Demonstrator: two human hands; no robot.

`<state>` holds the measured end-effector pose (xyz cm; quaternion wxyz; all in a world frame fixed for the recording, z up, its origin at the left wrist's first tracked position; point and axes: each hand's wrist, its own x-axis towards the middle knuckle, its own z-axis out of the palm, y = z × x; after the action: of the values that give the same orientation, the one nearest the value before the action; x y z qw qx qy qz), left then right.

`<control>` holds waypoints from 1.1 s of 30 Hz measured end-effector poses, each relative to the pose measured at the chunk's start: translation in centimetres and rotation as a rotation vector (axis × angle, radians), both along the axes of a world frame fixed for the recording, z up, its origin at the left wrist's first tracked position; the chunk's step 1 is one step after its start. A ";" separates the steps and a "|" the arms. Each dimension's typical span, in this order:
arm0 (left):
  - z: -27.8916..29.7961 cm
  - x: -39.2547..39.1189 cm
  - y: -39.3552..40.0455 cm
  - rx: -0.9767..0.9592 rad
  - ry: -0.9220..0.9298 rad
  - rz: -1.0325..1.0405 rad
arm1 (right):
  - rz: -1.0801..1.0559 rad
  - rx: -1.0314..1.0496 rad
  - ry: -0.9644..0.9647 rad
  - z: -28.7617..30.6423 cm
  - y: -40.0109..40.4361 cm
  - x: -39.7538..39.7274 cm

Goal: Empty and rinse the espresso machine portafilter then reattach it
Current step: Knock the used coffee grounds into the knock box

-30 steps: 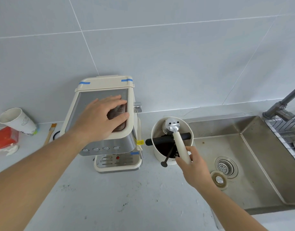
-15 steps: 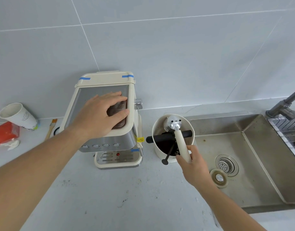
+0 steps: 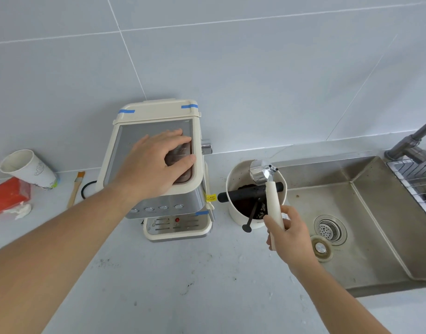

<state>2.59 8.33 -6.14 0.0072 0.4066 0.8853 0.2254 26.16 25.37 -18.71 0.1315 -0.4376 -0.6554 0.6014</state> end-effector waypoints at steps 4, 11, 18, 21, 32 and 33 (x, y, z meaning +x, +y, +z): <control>0.2 0.2 0.1 -0.008 0.009 0.008 | -0.037 -0.247 0.159 1.5 -0.6 0.7; 0.3 0.4 0.0 -0.019 -0.014 -0.003 | -0.152 -0.645 0.418 4.5 -3.6 1.4; 0.6 0.8 -0.4 -0.030 0.001 -0.010 | -0.269 -0.700 0.476 5.8 -5.6 2.8; 0.7 0.9 -0.5 -0.026 0.008 -0.016 | -0.244 -0.711 0.516 6.5 -6.2 3.4; 1.3 1.3 -0.7 -0.050 0.003 -0.011 | -0.136 -0.717 0.538 8.4 -6.4 4.0; 1.2 1.2 -0.7 -0.057 -0.001 -0.007 | -0.126 -0.721 0.538 8.4 -6.1 4.0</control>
<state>3.78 7.65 -4.91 0.0201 0.4094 0.8899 0.2003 30.18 19.24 -10.26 0.1727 -0.3227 -0.3186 0.8743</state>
